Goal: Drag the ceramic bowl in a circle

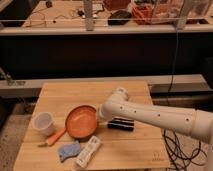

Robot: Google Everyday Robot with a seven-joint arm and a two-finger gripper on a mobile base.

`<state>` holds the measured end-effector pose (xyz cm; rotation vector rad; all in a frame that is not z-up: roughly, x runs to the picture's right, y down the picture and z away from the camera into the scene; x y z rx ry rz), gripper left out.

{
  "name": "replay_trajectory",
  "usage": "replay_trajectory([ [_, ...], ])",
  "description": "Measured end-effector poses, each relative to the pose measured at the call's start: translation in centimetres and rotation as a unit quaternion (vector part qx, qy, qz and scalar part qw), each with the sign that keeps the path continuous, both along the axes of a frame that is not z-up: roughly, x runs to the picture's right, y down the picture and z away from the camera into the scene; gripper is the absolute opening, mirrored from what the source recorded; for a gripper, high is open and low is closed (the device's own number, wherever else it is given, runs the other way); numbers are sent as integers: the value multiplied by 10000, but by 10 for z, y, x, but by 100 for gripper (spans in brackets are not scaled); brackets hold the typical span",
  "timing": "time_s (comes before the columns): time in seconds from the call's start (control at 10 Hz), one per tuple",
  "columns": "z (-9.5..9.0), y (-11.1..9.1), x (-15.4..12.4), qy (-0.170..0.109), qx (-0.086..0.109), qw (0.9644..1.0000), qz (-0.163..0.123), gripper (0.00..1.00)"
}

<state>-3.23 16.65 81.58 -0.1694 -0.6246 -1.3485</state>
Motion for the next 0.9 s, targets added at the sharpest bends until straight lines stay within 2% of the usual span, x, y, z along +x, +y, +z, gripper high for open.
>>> replay_trajectory([
  [0.3,34,-29,-19,-15,-9,9999,-100,0],
  [0.4,52,-43,-20,24,-61,10000,-26,0],
  [0.7,88,-71,-16,146,-195,9995,180,0],
  [0.9,98,-83,3,290,-235,9985,410,0],
])
